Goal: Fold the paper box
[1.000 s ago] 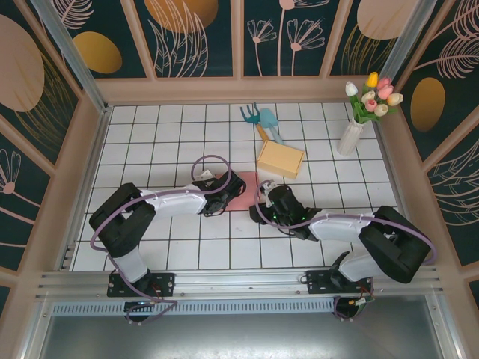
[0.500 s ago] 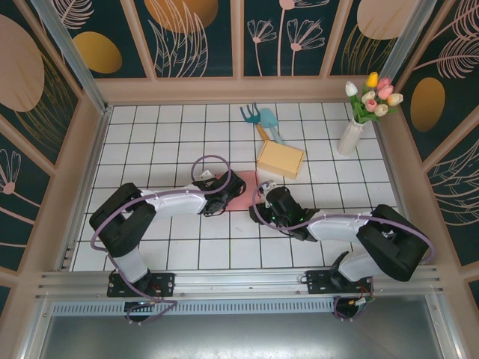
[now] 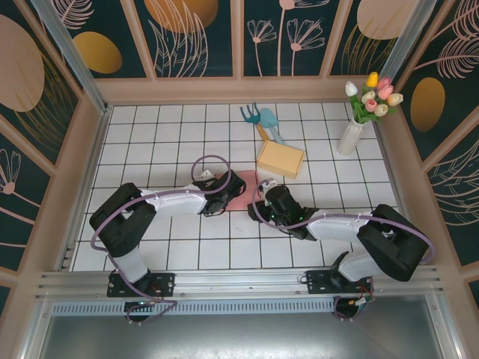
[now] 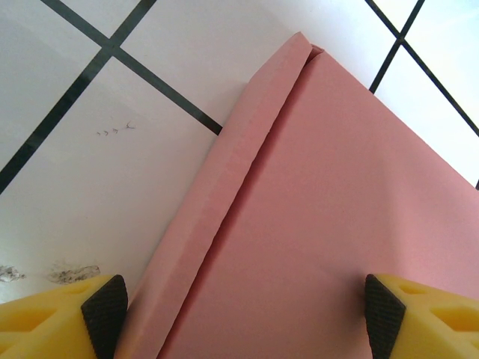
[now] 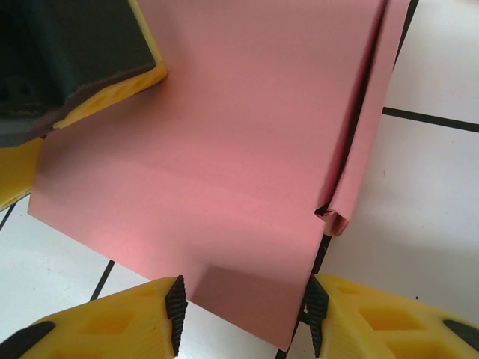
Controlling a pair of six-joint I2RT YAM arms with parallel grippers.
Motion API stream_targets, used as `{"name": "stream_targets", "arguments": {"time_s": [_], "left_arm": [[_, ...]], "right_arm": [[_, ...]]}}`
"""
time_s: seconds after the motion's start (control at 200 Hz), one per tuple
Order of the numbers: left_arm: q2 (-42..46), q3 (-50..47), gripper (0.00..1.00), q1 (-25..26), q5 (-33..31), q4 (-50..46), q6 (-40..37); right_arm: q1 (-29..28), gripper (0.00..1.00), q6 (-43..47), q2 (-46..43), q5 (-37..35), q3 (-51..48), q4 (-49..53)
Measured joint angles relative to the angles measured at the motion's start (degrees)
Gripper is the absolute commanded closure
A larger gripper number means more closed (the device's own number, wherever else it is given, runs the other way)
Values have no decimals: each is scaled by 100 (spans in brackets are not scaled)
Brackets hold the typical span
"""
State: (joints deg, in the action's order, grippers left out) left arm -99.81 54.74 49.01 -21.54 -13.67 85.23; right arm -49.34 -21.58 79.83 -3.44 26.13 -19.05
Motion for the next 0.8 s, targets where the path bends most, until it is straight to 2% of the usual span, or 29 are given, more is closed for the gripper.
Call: {"name": "stream_targets", "arguments": {"time_s": [0.31, 0.585, 0.801], "left_arm": [[-2, 0, 19, -2, 0, -2, -2], [0, 0, 19, -2, -11, -4, -7], [-7, 2, 19, -2, -9, 2, -2]], "right_arm": [[-46, 49, -236, -24, 0, 116, 181], [-354, 48, -304, -297, -339, 179, 603], [-625, 47, -313, -518, -553, 146, 529]]}}
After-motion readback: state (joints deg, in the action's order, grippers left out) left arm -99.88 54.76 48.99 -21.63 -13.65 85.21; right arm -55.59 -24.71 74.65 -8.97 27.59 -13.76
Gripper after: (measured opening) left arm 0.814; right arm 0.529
